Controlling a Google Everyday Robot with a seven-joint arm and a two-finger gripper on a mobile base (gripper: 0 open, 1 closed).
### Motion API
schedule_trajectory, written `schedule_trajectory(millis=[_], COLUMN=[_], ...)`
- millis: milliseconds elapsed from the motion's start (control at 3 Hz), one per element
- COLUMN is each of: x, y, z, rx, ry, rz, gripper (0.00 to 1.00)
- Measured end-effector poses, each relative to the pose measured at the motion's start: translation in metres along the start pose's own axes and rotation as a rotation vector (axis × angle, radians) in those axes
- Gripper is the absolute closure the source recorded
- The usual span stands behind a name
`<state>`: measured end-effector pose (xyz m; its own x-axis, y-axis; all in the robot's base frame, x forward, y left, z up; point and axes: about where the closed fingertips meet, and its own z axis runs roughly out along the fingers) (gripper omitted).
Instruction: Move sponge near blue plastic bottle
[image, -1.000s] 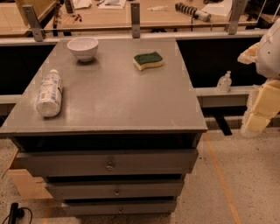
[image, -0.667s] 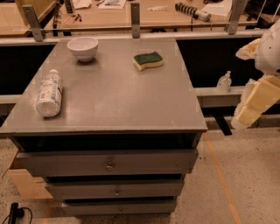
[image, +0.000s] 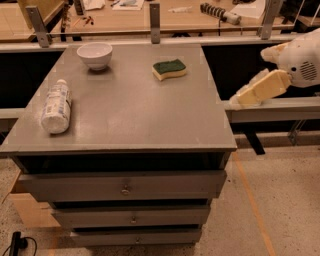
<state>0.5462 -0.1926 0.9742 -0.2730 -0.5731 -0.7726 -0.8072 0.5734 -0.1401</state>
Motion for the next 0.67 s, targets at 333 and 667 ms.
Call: schedule_trajectory(millis=[333, 667], x=[-0.021, -0.036], y=[-0.015, -0.032], z=[0.04, 0.042], rx=[0.004, 0.067], ry=[-0.176, -0.232], rz=[0.108, 0.123], gripper=[0.0, 0.0])
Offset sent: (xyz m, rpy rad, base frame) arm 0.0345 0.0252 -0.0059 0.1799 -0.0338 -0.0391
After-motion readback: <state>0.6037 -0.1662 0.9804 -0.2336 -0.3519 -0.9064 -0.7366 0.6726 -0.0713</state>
